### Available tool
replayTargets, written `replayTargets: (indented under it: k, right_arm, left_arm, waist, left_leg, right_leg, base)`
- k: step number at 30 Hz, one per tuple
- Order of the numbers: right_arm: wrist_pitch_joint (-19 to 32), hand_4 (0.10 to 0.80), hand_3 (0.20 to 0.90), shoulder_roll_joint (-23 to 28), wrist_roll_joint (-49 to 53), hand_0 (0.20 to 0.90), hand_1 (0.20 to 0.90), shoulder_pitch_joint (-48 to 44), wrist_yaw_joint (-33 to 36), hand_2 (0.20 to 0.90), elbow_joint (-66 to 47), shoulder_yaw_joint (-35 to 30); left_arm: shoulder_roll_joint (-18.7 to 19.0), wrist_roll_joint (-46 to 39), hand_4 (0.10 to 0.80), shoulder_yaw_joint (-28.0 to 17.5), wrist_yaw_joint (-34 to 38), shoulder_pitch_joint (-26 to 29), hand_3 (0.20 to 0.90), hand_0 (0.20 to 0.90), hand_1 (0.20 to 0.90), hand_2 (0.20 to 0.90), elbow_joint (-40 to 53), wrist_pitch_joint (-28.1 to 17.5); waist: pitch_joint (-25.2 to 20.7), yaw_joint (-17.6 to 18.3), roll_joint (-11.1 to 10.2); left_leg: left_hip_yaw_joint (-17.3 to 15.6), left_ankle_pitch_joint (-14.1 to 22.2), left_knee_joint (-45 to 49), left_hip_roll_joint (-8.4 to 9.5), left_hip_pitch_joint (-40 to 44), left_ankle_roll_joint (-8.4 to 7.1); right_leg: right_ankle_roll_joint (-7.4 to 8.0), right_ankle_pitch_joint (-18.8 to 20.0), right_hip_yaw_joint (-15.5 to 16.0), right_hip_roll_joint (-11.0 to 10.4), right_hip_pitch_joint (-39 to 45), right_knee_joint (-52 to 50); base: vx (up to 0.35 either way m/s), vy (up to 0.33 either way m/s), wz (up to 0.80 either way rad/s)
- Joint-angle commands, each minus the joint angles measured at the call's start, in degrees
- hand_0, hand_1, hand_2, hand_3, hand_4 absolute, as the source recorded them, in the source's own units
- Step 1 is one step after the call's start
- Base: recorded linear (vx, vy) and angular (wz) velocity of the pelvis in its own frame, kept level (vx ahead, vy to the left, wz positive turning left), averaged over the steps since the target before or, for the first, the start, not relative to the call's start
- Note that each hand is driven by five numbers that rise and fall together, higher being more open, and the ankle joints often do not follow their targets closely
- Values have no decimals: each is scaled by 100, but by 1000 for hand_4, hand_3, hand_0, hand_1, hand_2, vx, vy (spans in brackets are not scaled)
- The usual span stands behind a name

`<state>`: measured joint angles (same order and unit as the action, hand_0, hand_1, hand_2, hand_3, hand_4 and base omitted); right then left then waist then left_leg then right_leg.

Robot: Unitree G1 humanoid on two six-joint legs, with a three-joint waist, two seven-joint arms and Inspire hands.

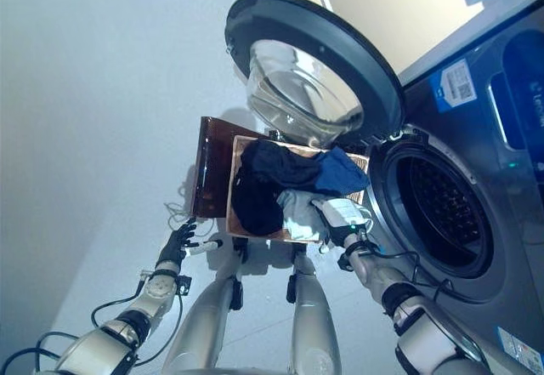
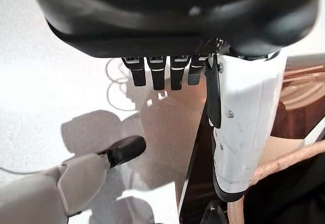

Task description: Pick up the clothes and place them into the washing machine

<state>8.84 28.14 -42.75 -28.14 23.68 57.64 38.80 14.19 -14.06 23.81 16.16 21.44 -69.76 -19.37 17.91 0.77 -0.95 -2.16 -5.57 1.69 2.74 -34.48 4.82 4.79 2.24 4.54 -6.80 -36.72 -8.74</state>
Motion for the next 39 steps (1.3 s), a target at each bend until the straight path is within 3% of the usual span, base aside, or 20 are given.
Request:
replayTargets:
  k: [1, 2, 3, 4, 5, 19, 34, 39]
  right_arm:
    - [60, 800, 900, -235, 51, 900, 900, 148, -562, 900, 530, 634]
    - [28, 739, 815, -297, 55, 815, 815, 116, -588, 815, 635, 626]
    - [28, 541, 538, -299, 55, 538, 538, 115, -586, 538, 637, 627]
    - [5, 441, 398, -319, 35, 398, 398, 85, -573, 398, 713, 620]
    - [-22, 300, 200, -351, 33, 200, 200, 63, -568, 200, 783, 600]
    - [-219, 300, 200, -487, -108, 200, 200, 66, -447, 200, 1127, 387]
    - [-348, 300, 200, -256, -173, 200, 200, 178, -319, 200, 890, 72]
    - [-270, 300, 200, -141, 229, 200, 200, 423, -358, 200, 614, -326]
  left_arm:
    - [1, 1, 800, -66, 19, -15, 900, 900, 900, 900, 81, -205]
    - [-23, 1, 800, -76, 3, -1, 900, 900, 900, 900, 67, -184]
    - [-23, 1, 800, -77, 3, -1, 900, 900, 900, 900, 66, -184]
    - [-45, 10, 800, -73, -4, 1, 900, 900, 900, 900, 74, -172]
    - [-57, 24, 800, -76, -15, -2, 900, 900, 900, 900, 81, -172]
    - [-117, 210, 800, -137, -80, -122, 900, 900, 900, 900, 160, -101]
    - [-40, 313, 800, -304, -159, -222, 900, 900, 900, 900, -33, -37]
    - [-40, 293, 800, -392, -201, -344, 900, 900, 900, 900, -81, 1]
  waist:
    - [-205, -42, -102]
    - [-226, -52, -96]
    - [-226, -51, -96]
    - [-246, -58, -91]
    - [-263, -70, -89]
    - [-500, -110, -22]
    - [-633, -50, -96]
    - [-733, 2, -165]
  left_leg:
    - [50, 122, 434, -64, -532, -538]
    - [52, 115, 414, -62, -524, -541]
    - [52, 114, 413, -62, -524, -541]
    - [55, 111, 399, -65, -519, -542]
    - [59, 111, 397, -63, -521, -541]
    - [116, 212, 514, -8, -456, -526]
    - [63, 340, 585, -23, -85, -505]
    - [51, 375, 557, -52, 147, -497]
  right_leg:
    - [70, 897, -227, -217, 112, 993]
    - [70, 911, -217, -220, 118, 1024]
    - [70, 911, -217, -220, 118, 1025]
    - [71, 915, -211, -221, 119, 1040]
    - [69, 922, -211, -222, 118, 1047]
    - [39, 846, -181, -218, 264, 1055]
    - [32, 781, -227, -204, 578, 973]
    - [46, 722, -227, -191, 806, 987]
  base:
    - [53, -1, -3]
    - [32, -3, 1]
    - [33, -2, 1]
    - [0, 0, 0]
    - [46, -4, 1]
    - [25, -8, 3]
    - [-4, -5, -3]
    - [39, -24, -3]
